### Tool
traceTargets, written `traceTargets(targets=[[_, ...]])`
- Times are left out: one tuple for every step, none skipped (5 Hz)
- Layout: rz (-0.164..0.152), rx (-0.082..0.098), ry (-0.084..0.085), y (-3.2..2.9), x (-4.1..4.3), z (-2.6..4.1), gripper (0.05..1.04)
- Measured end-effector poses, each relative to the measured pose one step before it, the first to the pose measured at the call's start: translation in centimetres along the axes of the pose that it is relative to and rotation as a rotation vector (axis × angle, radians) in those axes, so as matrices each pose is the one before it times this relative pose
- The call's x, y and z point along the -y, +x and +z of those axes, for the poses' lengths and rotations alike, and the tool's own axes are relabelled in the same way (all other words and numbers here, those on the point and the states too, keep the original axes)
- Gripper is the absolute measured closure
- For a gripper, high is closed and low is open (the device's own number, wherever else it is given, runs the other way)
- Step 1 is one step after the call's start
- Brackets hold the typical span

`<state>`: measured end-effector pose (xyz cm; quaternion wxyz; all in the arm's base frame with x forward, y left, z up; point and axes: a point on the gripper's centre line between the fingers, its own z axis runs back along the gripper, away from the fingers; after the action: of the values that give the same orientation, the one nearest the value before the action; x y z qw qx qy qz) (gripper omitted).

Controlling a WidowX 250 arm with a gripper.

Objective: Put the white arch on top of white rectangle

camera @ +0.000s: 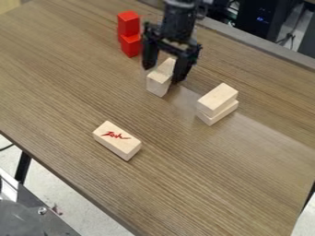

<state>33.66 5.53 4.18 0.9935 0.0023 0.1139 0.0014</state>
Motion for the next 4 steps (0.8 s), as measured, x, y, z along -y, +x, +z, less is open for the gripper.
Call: traceTargets(targets=[[0.0109, -0.0497, -0.0134, -0.047, -0.351, -1.743, 0.154], [-0.0035, 0.0007, -0.0172, -0.005, 0.158, -0.002, 0.433], [0.0002, -0.0022, -0.0379, -0.2, 0.62, 0.293, 0.485], [-0.0105, 0.0596, -0.0241, -0.485, 0.706, 2.71, 0.485]])
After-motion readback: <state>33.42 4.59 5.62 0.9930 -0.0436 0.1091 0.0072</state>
